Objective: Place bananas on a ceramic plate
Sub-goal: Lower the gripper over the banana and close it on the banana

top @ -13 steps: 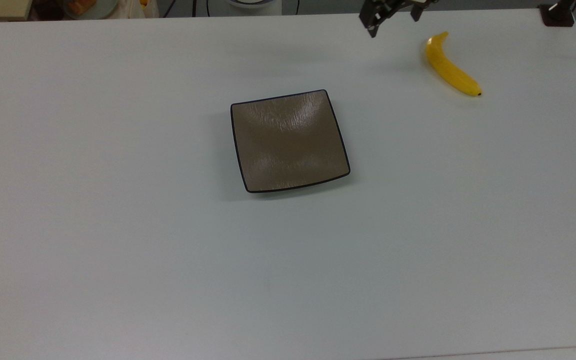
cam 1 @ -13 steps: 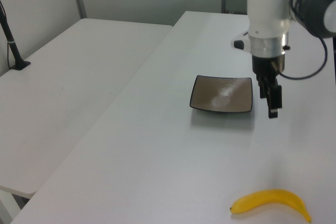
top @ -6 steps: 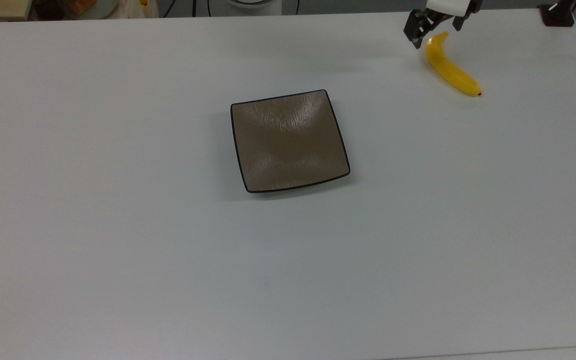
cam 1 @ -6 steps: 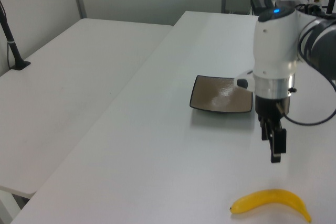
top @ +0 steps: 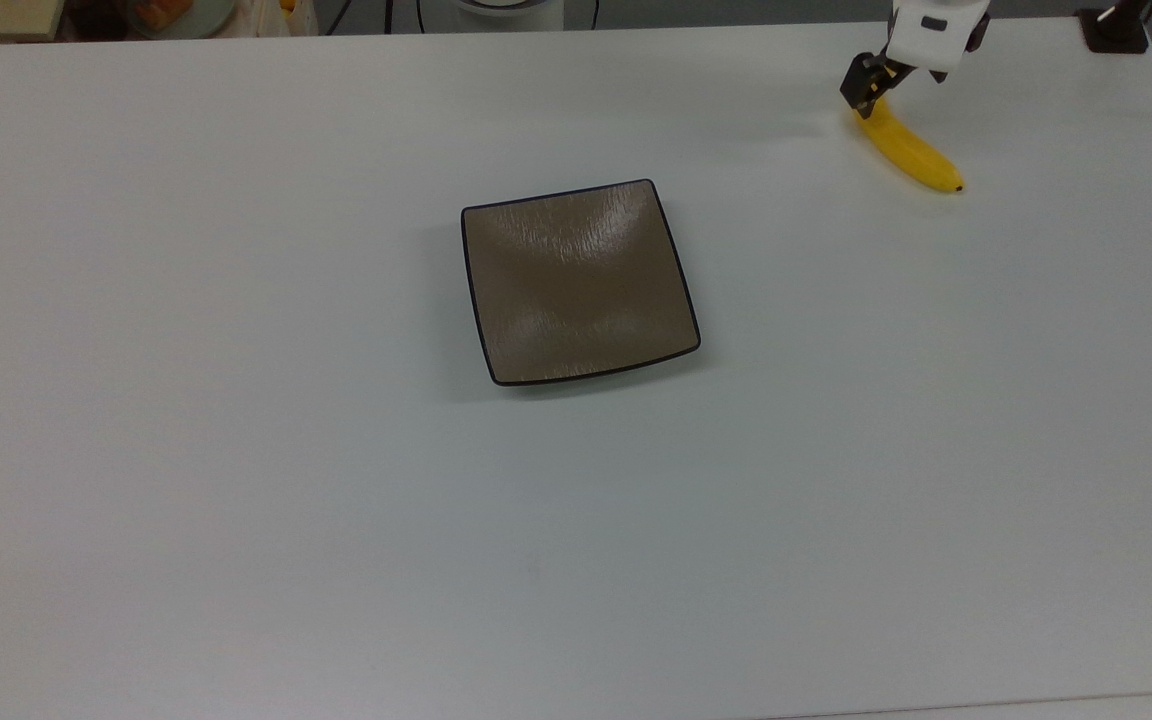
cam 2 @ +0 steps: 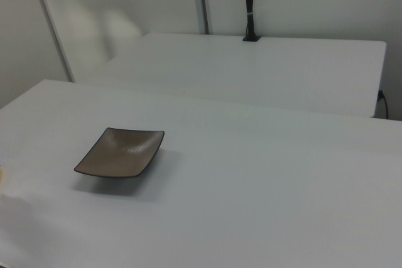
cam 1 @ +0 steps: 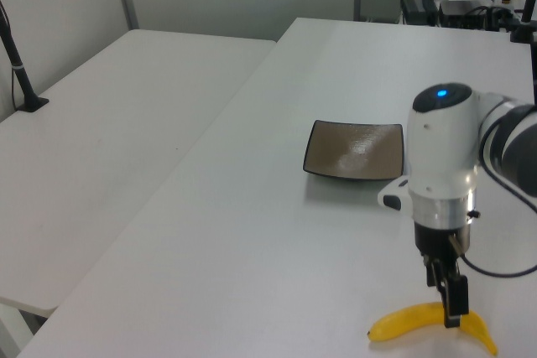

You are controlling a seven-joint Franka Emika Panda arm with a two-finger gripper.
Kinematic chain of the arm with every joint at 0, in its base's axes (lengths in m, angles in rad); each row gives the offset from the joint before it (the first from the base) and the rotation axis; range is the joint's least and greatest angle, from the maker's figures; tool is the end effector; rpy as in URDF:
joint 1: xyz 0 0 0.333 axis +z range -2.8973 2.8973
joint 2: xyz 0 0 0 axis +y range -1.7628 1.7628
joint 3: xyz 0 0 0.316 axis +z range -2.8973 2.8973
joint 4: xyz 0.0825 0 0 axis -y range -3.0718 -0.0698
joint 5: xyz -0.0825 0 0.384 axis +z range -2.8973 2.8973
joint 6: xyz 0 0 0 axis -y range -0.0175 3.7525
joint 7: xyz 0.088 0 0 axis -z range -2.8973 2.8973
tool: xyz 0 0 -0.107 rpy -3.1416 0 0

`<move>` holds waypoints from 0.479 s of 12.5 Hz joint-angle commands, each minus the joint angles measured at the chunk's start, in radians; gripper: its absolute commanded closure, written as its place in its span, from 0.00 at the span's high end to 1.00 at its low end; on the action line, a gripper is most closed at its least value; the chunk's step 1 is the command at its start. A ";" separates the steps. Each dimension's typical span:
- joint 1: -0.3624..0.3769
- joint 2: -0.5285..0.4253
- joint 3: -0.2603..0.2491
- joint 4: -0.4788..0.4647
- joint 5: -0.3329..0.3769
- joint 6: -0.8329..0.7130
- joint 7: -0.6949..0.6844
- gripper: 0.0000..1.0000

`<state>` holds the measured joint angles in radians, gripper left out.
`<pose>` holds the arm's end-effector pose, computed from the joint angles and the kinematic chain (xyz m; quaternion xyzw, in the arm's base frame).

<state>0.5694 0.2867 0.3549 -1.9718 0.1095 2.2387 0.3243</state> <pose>0.3676 0.4788 0.3347 -0.9625 -0.2553 0.0558 0.0732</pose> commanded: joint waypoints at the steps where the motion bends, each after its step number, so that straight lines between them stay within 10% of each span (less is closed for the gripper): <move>1: 0.020 0.048 -0.002 0.007 -0.008 0.050 0.013 1.00; 2: 0.021 0.051 -0.002 0.007 -0.019 0.050 0.015 0.99; 3: 0.023 0.055 -0.002 0.005 -0.039 0.050 0.012 0.77; 4: 0.023 0.060 -0.002 0.002 -0.051 0.050 0.015 0.35; 6: 0.018 0.063 -0.002 0.005 -0.051 0.052 0.013 0.04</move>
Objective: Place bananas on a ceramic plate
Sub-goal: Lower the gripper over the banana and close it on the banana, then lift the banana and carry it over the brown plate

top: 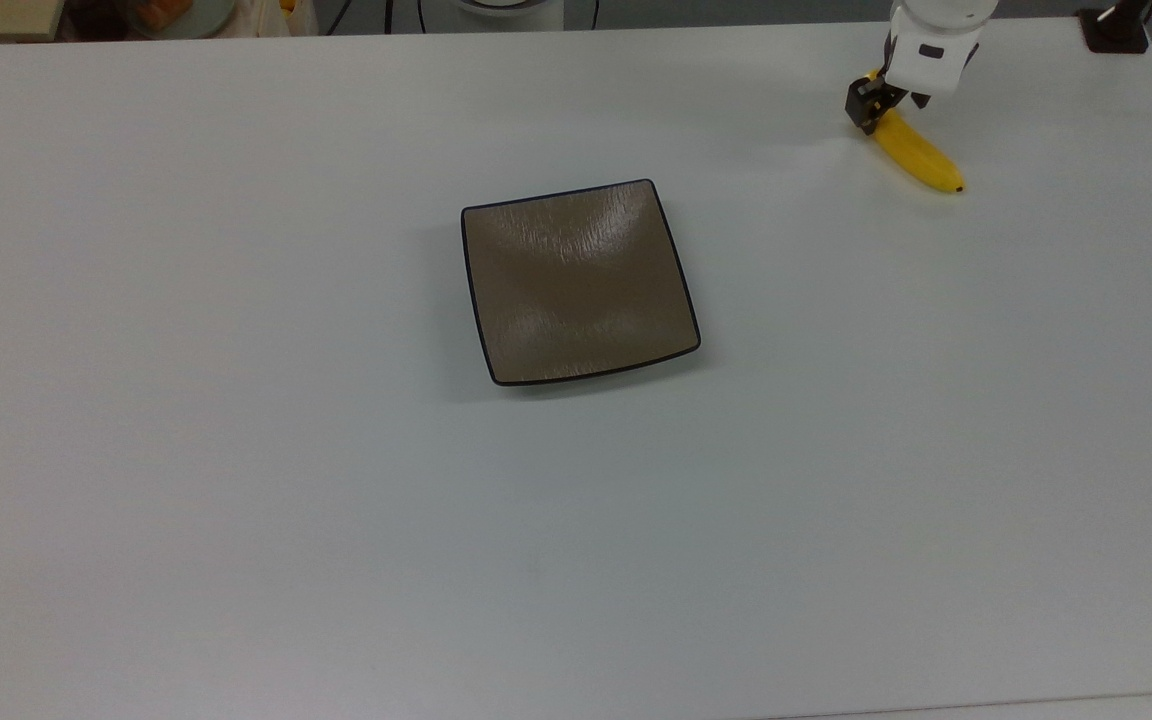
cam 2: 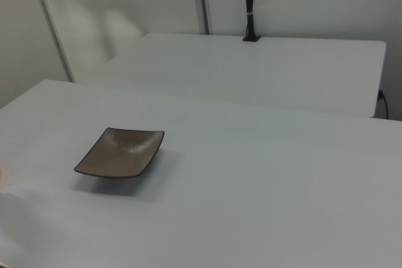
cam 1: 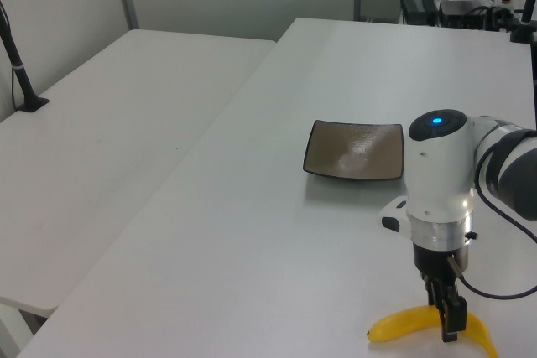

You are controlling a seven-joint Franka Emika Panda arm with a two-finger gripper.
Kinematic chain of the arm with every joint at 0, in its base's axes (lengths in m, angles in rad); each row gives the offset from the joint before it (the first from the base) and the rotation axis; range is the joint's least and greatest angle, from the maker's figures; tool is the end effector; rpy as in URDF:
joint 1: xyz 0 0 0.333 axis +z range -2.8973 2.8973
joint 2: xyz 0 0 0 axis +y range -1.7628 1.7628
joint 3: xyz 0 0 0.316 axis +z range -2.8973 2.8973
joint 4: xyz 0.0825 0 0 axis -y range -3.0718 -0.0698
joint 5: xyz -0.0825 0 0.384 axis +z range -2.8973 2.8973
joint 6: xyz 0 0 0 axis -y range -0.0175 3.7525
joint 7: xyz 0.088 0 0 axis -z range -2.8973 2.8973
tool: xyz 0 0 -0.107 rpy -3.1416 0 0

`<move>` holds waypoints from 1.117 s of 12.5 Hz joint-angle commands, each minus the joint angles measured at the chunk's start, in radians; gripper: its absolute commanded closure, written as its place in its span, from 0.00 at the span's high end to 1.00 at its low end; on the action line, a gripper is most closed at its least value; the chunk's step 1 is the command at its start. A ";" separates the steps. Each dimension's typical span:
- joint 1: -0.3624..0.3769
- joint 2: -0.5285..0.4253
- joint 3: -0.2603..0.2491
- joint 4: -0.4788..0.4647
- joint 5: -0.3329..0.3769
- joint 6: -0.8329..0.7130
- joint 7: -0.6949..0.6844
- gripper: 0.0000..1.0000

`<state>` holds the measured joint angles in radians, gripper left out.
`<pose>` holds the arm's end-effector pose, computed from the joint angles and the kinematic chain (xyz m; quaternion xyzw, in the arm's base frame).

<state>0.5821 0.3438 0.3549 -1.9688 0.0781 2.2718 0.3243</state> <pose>0.3649 0.4855 0.3061 -0.9595 -0.2674 0.0610 0.0647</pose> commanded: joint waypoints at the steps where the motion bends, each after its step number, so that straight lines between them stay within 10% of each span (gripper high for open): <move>1: 0.001 0.007 -0.004 -0.001 -0.020 0.017 0.009 0.00; 7: -0.042 -0.060 -0.022 0.020 -0.043 -0.075 0.004 0.00; 14: -0.093 -0.126 -0.359 0.214 -0.064 -0.365 -0.367 0.00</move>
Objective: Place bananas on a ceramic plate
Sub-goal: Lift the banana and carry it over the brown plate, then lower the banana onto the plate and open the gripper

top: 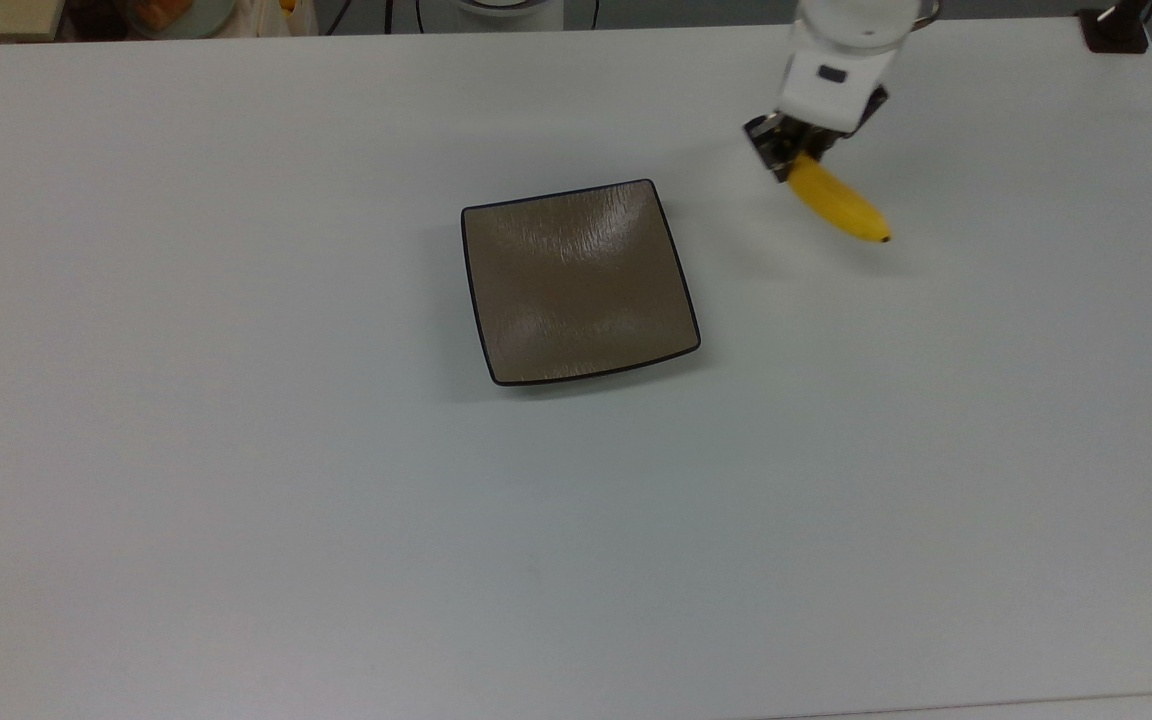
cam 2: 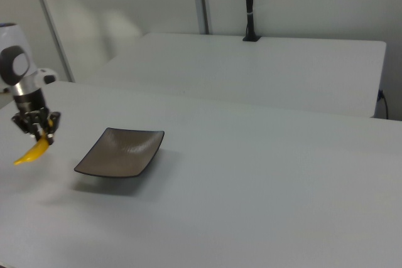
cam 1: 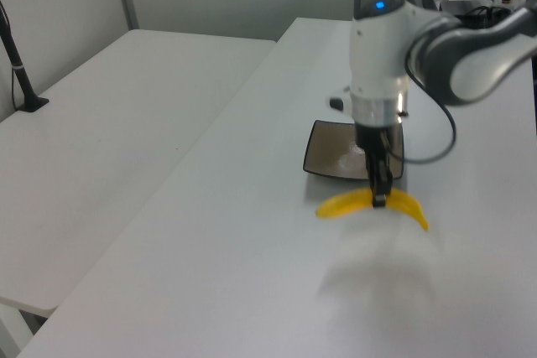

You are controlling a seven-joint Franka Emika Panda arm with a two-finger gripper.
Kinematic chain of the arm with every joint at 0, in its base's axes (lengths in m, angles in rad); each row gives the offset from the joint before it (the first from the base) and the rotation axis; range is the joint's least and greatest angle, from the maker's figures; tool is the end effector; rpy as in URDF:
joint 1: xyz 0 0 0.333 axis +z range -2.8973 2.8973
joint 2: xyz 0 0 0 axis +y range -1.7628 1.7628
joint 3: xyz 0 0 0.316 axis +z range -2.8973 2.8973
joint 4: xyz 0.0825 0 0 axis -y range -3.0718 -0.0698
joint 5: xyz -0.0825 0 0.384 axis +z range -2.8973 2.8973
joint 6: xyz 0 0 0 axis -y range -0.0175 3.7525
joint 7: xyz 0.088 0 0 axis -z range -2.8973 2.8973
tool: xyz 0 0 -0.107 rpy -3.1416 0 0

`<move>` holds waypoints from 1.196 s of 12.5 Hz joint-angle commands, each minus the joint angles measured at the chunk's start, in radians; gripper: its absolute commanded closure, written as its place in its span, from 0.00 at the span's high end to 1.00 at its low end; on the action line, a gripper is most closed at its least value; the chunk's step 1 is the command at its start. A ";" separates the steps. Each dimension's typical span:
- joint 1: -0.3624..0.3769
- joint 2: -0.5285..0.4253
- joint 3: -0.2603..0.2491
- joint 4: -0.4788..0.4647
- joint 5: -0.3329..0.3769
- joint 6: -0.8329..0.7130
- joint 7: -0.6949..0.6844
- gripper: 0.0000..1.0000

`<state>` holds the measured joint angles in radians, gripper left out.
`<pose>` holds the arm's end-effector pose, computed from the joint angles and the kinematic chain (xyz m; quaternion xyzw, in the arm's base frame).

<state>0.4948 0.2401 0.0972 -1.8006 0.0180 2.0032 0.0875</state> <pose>0.5149 0.3433 0.4105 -0.9693 -0.2446 0.0237 0.0125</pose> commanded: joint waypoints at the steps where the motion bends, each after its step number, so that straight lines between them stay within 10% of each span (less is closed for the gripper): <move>1: -0.012 -0.022 -0.132 0.046 -0.004 -0.098 -0.167 0.00; 8: -0.062 -0.021 -0.336 0.046 -0.003 -0.086 -0.376 0.07; 9: -0.073 -0.019 -0.339 0.046 -0.001 -0.086 -0.376 0.40; 10: -0.078 -0.019 -0.341 0.046 -0.003 -0.086 -0.370 0.99; 15: -0.099 -0.024 -0.340 0.049 0.000 -0.086 -0.341 1.00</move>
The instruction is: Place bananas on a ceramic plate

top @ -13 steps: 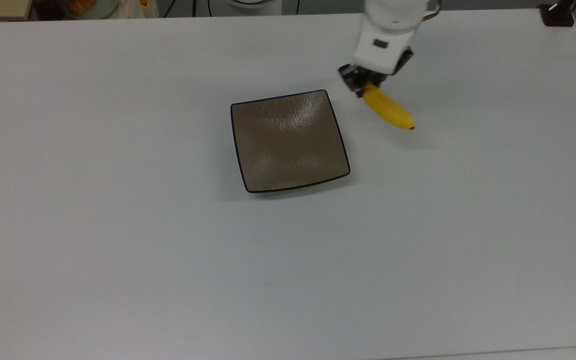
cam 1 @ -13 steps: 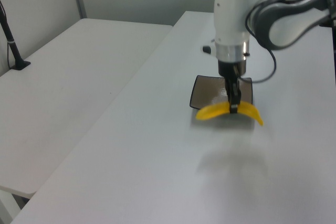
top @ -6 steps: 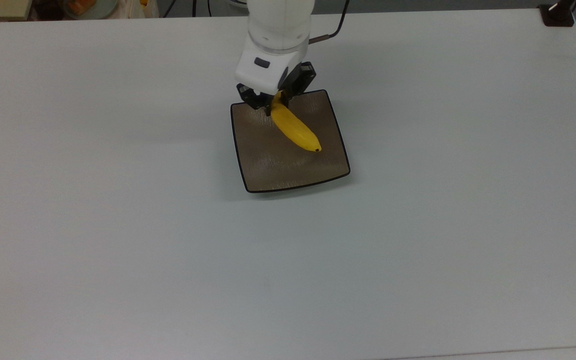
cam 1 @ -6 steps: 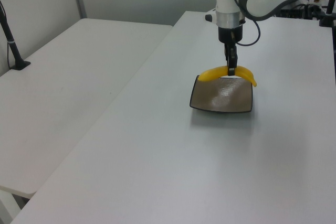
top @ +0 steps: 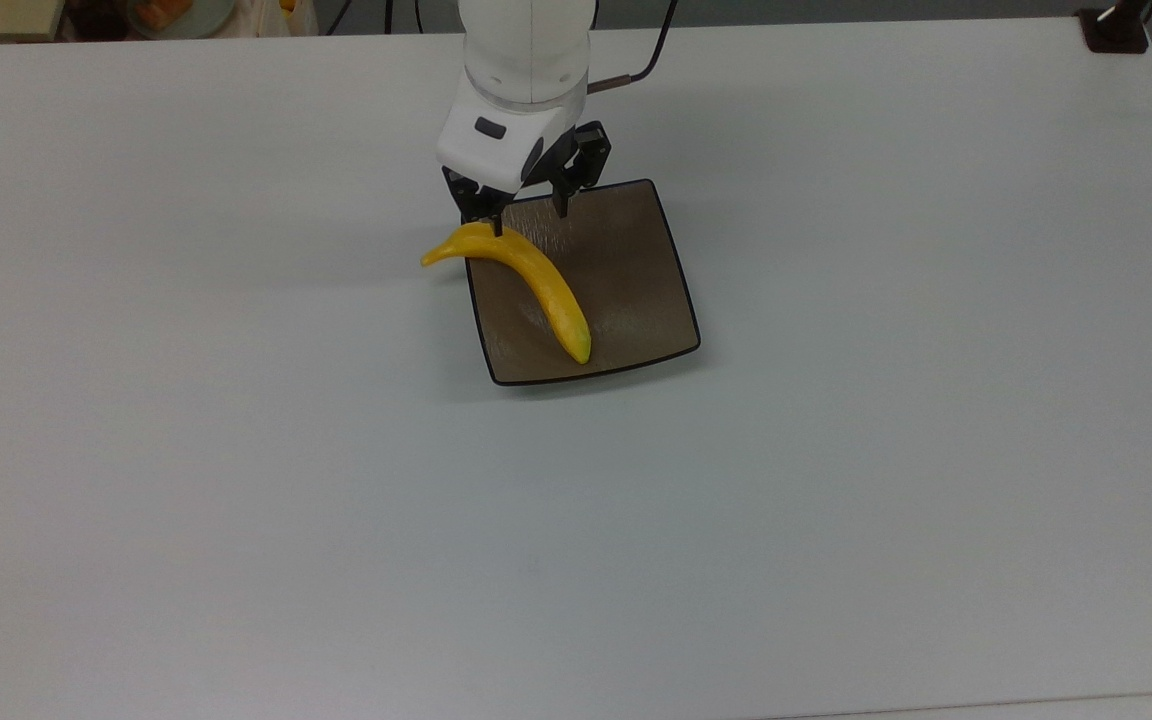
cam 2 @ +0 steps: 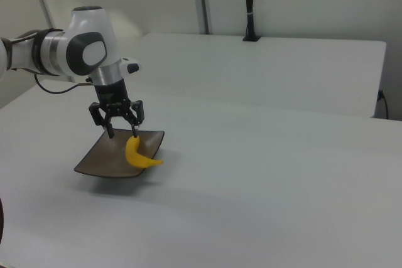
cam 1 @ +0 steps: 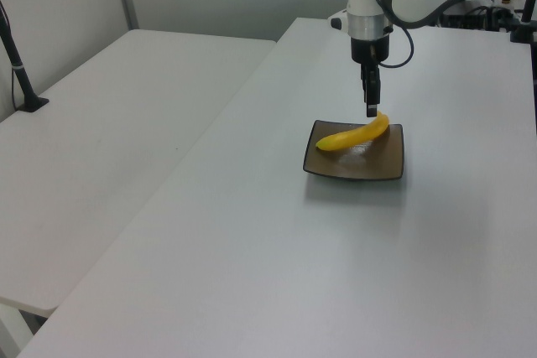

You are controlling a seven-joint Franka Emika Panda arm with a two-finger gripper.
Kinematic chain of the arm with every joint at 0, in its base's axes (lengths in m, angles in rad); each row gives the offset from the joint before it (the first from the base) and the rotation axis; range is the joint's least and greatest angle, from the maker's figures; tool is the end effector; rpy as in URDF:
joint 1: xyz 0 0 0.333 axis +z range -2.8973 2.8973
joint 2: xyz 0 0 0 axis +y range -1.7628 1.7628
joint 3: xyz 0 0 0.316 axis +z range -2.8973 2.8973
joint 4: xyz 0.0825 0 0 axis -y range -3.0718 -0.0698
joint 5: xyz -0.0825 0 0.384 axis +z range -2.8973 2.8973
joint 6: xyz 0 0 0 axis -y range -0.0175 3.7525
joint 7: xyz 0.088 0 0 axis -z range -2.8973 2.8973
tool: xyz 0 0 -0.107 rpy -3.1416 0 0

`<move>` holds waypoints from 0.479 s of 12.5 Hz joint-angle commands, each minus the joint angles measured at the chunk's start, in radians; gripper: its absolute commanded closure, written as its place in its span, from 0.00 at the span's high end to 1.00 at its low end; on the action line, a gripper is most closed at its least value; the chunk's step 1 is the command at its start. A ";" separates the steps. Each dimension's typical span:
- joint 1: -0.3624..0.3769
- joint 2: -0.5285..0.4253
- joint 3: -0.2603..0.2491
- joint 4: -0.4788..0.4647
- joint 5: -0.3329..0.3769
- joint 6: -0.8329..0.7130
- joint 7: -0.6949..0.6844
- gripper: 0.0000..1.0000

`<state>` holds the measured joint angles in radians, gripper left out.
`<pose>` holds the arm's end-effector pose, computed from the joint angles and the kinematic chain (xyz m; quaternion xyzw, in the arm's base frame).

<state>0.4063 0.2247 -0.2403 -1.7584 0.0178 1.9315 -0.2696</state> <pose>0.6072 0.1122 0.4366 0.9762 0.2150 -0.0234 0.0171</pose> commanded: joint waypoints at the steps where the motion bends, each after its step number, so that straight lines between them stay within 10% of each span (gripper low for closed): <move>1: -0.014 -0.016 -0.002 0.007 0.001 -0.014 0.070 1.00; 6: -0.089 -0.086 0.004 0.091 0.063 -0.095 0.145 1.00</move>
<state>0.3397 0.1896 -0.2412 -1.6929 0.0381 1.8991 -0.1528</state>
